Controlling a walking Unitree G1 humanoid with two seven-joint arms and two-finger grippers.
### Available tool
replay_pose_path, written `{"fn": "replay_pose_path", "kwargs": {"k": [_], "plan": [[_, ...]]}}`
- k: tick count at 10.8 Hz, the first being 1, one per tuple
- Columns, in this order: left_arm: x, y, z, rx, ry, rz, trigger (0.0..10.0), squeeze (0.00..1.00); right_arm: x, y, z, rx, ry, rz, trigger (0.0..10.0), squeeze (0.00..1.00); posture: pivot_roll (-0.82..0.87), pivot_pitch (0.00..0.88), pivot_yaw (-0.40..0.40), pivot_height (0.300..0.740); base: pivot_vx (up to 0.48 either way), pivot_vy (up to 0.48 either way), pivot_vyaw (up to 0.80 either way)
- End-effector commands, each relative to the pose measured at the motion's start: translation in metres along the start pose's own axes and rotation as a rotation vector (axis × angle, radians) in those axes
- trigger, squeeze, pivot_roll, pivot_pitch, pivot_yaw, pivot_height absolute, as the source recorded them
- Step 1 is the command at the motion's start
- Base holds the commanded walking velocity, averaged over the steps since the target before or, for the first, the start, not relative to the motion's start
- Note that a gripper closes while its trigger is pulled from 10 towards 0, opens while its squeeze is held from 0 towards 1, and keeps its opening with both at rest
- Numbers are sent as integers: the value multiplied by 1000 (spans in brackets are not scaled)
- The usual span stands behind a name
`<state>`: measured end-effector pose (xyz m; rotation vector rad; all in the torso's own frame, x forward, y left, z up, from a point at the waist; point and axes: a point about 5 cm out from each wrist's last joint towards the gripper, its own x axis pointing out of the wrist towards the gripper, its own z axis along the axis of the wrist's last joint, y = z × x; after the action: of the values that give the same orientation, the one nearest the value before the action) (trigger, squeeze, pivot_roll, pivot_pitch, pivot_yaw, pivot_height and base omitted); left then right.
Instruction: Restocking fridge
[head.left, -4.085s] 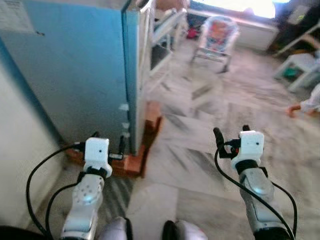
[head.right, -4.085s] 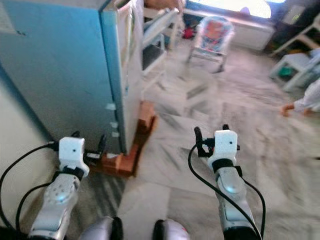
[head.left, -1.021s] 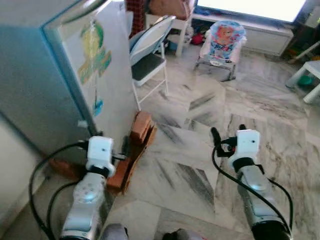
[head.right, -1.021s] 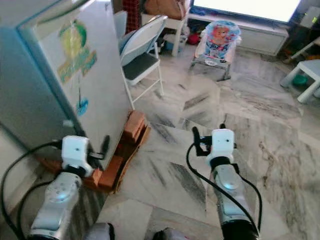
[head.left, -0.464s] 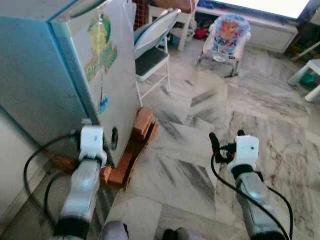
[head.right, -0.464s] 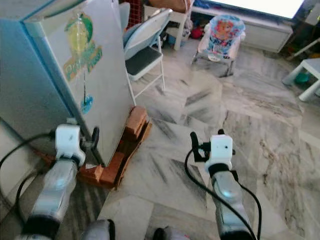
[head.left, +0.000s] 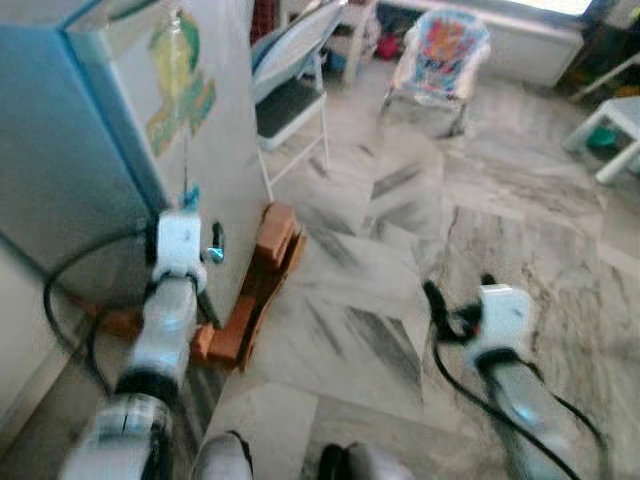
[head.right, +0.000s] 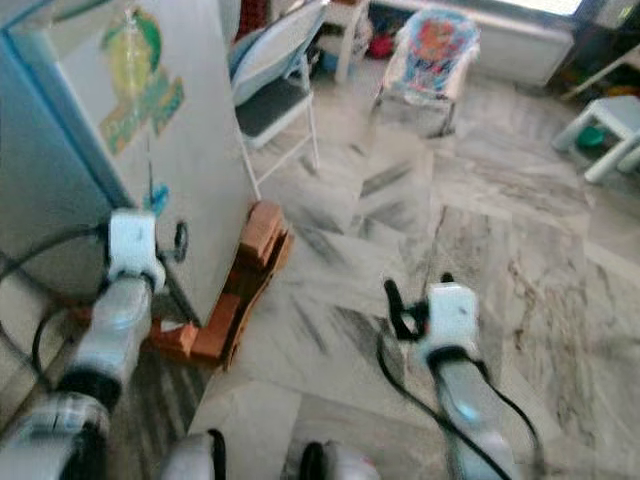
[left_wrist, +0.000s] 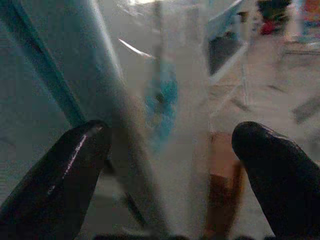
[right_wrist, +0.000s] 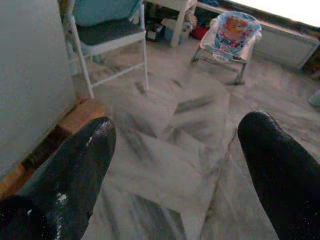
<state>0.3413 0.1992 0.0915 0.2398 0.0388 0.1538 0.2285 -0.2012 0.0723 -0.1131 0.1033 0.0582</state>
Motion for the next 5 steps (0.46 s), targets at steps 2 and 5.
{"fn": "replay_pose_path", "kwargs": {"k": [2, 5], "plan": [[2, 2, -4, -5, 18, 49, 10000, 0, -4, -8, 6, -10, 6, -11, 10000, 0, -53, 172, -104, 740, 0, 0, 0], [9, 5, 0, -1, 11, 83, 10000, 0, -4, -7, 10, -21, 6, 5, 10000, 0, -57, 168, -111, 740, 0, 0, 0]]}}
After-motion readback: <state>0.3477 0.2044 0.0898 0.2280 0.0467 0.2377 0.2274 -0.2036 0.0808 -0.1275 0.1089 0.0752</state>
